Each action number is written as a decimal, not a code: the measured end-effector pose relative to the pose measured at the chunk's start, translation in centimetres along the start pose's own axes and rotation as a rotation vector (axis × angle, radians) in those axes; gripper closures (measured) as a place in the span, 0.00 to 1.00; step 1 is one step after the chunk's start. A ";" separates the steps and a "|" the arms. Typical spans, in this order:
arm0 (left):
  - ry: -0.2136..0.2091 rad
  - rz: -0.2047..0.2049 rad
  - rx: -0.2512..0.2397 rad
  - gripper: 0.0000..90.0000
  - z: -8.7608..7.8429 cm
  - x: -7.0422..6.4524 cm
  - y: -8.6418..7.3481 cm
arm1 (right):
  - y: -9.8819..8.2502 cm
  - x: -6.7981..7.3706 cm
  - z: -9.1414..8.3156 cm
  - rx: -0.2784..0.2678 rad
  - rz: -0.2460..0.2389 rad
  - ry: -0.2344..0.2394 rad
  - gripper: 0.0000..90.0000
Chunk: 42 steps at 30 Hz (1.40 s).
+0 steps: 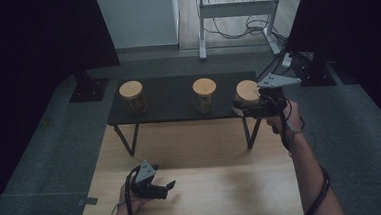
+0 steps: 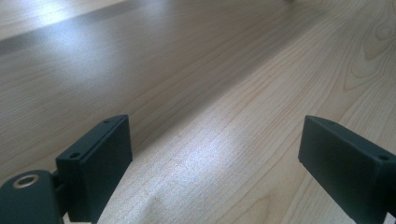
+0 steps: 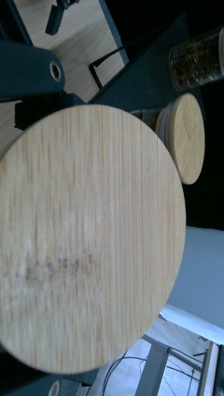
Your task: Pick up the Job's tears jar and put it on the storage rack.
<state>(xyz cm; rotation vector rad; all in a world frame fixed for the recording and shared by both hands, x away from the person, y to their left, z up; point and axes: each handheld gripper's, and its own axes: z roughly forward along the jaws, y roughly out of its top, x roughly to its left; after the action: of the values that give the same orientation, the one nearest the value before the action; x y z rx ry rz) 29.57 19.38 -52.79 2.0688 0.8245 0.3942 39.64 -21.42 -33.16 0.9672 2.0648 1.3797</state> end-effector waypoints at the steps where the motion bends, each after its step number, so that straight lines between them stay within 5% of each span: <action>1: 0.000 0.000 0.000 0.11 0.0 0.0 0.0 | 0.0 -0.1 0.2 0.003 0.001 -0.003 0.27; 17: 0.004 -0.002 -0.003 0.10 -0.1 0.2 -0.1 | 0.8 -1.5 2.2 0.013 0.013 -0.029 0.27; 42: 0.004 0.002 0.007 0.10 0.1 0.1 -0.1 | -0.1 -1.3 4.6 0.056 0.010 -0.053 0.27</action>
<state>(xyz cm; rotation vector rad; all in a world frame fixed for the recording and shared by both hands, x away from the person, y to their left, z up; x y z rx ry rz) 29.66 19.48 -52.91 2.0763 0.8271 0.3976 43.75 -19.73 -35.01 1.0279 2.0718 1.2934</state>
